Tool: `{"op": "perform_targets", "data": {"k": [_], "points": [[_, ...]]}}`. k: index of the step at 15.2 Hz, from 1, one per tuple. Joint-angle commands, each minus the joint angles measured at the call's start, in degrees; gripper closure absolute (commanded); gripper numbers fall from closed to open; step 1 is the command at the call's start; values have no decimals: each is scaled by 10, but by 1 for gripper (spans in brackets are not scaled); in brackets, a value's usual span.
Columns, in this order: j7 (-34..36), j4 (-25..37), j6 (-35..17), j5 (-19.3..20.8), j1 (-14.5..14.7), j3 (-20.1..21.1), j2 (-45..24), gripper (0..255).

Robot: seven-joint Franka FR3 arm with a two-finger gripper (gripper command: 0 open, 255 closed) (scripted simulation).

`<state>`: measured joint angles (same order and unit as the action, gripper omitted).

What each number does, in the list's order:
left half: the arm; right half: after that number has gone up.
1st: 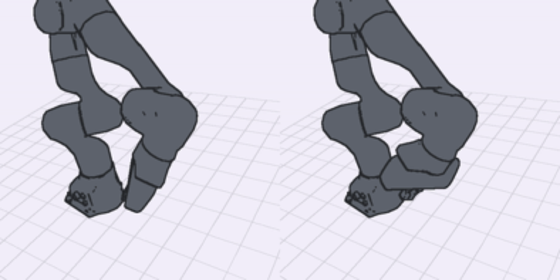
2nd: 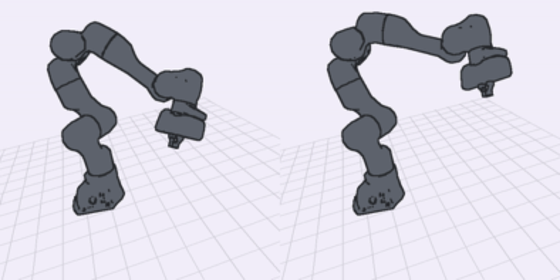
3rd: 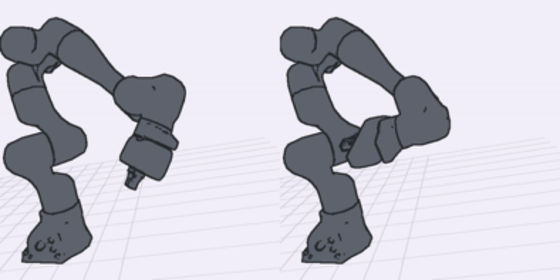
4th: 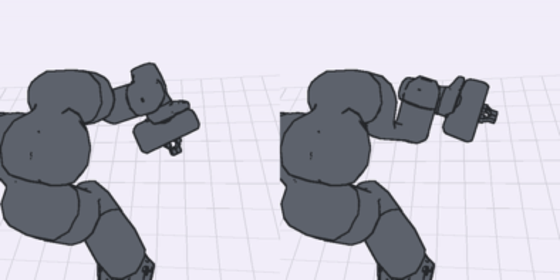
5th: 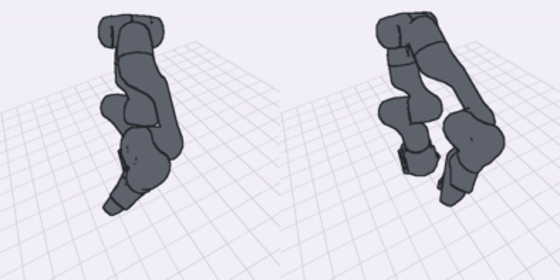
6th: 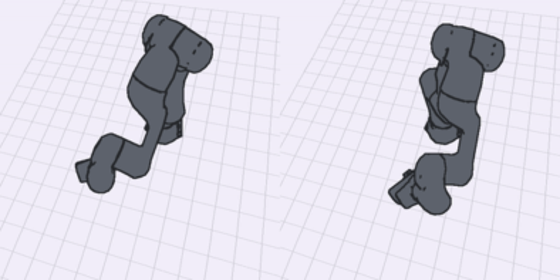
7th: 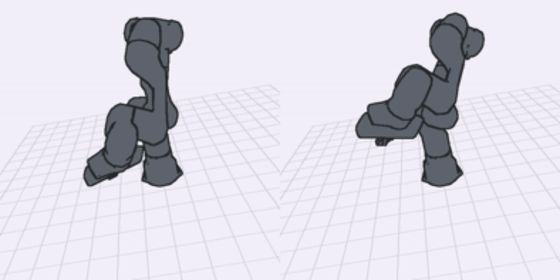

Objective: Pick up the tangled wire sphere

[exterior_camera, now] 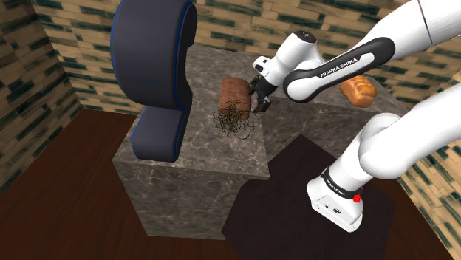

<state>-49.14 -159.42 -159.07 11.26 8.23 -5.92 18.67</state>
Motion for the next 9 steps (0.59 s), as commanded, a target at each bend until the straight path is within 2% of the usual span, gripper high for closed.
{"op": "perform_targets", "data": {"k": [1,5,7,8,9], "points": [[-1,-6,-25,5,-2,0,-16,0],[10,-14,-73,18,-11,4,-57,0],[10,-14,-73,18,-11,4,-57,0],[11,-14,-75,18,-11,4,-58,255],[11,-14,-75,18,-11,4,-59,255]]}}
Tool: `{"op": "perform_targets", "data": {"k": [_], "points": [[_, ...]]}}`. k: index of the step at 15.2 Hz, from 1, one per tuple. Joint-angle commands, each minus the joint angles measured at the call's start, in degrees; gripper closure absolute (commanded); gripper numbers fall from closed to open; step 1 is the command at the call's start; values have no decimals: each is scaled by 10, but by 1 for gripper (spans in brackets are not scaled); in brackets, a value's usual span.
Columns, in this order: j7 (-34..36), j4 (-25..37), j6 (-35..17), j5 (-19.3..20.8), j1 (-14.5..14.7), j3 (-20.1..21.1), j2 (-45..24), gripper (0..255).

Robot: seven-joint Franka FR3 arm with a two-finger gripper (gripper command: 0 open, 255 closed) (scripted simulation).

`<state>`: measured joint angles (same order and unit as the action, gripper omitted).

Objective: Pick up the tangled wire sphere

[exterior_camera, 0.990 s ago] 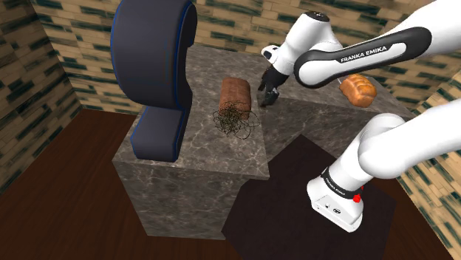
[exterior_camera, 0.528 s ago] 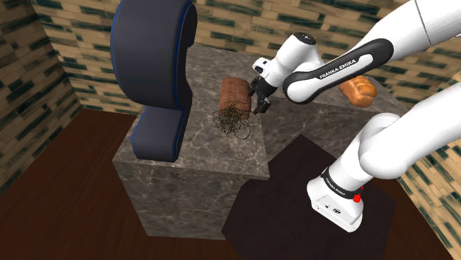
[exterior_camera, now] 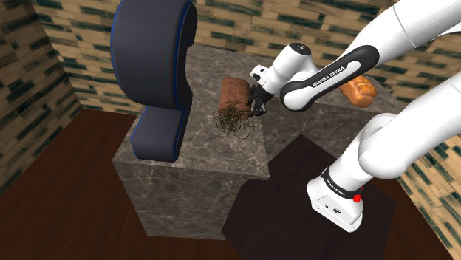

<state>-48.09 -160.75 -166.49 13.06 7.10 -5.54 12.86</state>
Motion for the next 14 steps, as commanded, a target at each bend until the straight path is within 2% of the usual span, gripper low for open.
{"op": "perform_targets", "data": {"k": [1,8,14], "points": [[0,0,-1,0,0,0,-1,255],[0,-1,1,0,0,0,1,255],[-14,11,65,-16,11,-5,54,255]]}}
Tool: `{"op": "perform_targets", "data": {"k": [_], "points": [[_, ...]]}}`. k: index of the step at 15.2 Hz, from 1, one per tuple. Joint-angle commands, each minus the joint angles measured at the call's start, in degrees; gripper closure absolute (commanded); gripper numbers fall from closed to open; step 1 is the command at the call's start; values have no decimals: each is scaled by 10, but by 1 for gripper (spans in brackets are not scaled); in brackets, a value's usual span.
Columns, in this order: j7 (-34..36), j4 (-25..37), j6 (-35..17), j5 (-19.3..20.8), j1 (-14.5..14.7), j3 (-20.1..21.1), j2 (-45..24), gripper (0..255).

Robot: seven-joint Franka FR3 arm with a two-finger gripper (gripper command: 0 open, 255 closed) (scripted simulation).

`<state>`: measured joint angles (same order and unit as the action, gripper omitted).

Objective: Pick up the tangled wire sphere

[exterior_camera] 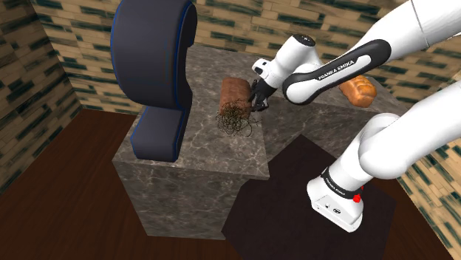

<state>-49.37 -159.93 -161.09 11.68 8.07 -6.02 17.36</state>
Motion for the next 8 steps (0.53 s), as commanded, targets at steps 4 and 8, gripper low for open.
{"op": "perform_targets", "data": {"k": [4,8], "points": [[-8,13,52,-9,6,-2,40,255],[-13,26,93,-15,10,-2,67,255]]}}
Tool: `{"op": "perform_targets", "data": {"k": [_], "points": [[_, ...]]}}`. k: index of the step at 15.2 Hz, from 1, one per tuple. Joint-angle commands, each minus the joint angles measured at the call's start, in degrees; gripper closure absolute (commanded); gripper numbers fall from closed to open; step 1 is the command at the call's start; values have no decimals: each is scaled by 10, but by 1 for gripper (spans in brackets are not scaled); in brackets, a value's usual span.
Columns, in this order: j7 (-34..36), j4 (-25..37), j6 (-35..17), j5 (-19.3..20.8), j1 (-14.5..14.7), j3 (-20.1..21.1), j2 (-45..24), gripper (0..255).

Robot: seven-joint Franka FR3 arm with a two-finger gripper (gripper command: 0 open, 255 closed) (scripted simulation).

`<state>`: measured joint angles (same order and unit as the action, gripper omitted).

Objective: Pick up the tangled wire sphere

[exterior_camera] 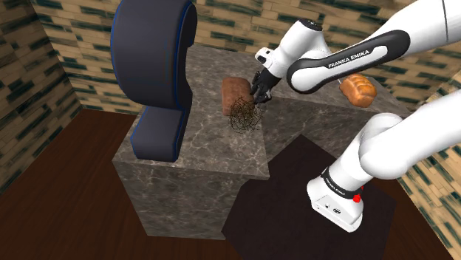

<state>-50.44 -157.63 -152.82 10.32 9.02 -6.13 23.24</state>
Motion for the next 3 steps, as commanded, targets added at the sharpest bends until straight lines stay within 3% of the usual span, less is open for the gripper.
{"op": "perform_targets", "data": {"k": [1,3], "points": [[-3,7,20,-3,1,-1,14,255],[-3,8,22,-3,1,-1,15,255]]}}
